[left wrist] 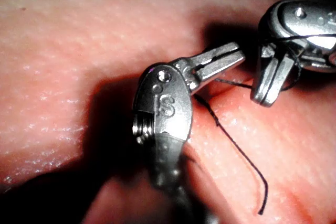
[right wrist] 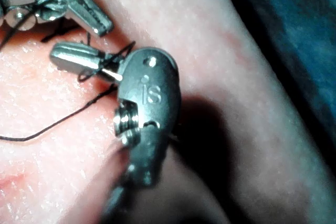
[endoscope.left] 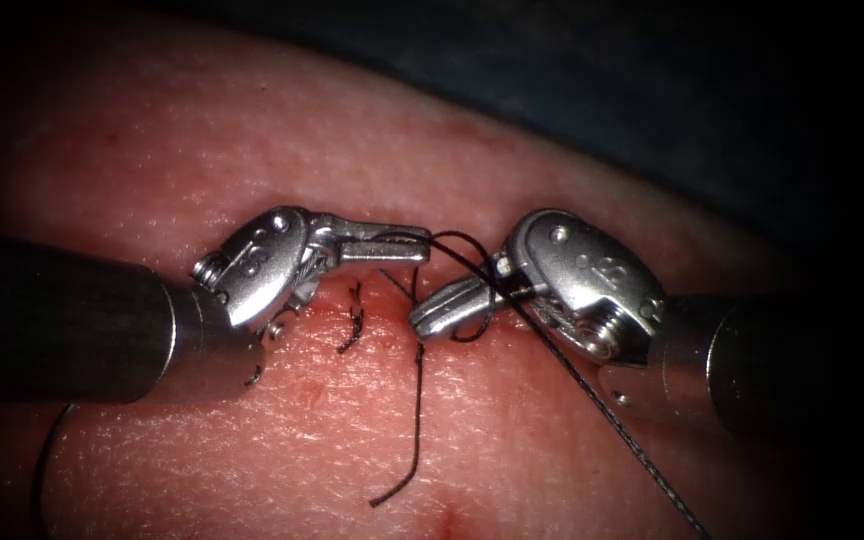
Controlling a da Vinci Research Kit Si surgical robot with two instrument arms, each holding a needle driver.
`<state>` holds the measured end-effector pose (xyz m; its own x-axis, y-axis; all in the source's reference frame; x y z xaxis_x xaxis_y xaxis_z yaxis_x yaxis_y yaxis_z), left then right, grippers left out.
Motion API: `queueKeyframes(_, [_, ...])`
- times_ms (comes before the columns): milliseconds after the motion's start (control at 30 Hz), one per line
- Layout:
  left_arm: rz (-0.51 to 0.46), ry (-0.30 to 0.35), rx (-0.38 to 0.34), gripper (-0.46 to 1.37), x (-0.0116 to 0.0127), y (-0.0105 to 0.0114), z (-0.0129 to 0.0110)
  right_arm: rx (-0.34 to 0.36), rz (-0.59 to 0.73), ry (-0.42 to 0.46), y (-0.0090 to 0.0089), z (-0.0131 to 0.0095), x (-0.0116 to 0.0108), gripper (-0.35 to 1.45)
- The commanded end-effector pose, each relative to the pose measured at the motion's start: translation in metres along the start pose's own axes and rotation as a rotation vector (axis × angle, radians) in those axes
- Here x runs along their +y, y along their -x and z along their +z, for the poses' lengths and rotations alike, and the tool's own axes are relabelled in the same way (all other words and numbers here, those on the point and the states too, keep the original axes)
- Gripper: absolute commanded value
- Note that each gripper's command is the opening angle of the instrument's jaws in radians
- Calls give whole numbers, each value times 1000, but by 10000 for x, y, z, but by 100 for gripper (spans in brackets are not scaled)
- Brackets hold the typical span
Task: Wound Closure
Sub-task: Wrap the suture clockwise around the right needle driver, then grasp the suture tail with the right hand
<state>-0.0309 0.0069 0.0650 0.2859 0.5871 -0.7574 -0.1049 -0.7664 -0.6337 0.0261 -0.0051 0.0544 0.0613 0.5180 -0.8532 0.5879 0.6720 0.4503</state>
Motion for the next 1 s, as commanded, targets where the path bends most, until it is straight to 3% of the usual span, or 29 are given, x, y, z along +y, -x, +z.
queueKeyframes(33, [0,13,-2,-35,1,1,0,-27,-1,-36,0,-1,2,-35])
queueKeyframes(133, [0,14,-2,-35,2,1,-1,-92,0,-123,1,3,4,-35])
queueKeyframes(367, [-1,15,-2,-35,2,0,-1,-174,-2,-233,6,6,0,-34])
queueKeyframes(433, [-2,15,-1,-35,1,-1,-1,-199,7,-262,7,7,0,-23])
queueKeyframes(500, [-2,15,-4,-35,1,-1,-1,-238,17,-308,8,11,0,7])
queueKeyframes(633, [-3,17,-17,-35,4,0,-2,-319,30,-401,10,14,-3,45])
queueKeyframes(833, [12,18,-62,-35,7,0,-3,-390,36,-438,6,19,3,66])
queueKeyframes(1000, [23,10,-80,-35,9,1,-4,-394,34,-416,9,29,10,77])
